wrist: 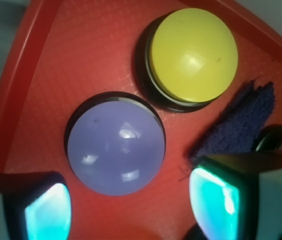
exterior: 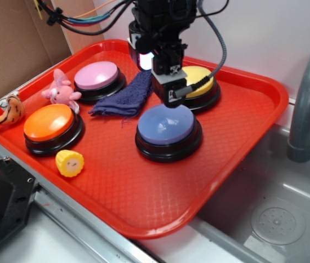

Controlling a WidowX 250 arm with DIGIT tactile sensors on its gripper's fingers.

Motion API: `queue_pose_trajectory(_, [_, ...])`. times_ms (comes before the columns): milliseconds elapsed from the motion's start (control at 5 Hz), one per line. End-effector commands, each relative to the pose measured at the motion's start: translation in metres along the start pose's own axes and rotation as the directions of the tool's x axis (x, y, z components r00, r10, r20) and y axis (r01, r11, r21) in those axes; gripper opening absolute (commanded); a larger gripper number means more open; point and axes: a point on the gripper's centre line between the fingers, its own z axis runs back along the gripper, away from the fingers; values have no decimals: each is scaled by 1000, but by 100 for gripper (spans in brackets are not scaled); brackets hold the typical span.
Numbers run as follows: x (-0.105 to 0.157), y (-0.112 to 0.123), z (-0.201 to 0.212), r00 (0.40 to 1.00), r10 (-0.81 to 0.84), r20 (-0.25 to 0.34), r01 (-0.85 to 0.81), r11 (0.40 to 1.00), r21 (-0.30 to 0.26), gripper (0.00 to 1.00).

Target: Push the purple button.

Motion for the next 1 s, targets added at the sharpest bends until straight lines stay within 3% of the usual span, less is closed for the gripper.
queue_pose_trajectory(0, [-20, -7, -52, 988, 26, 150, -28, 1000, 10, 100])
queue_pose_trajectory(400, [-4, -6, -52, 995, -30, 95, 28, 999, 23, 100])
queue_pose_trajectory(600, [5, -9, -45, 994, -59, 90, 60, 998, -3, 100])
queue_pose_trajectory(800, [5, -9, -21, 987, -97, 128, 103, 994, -43, 100])
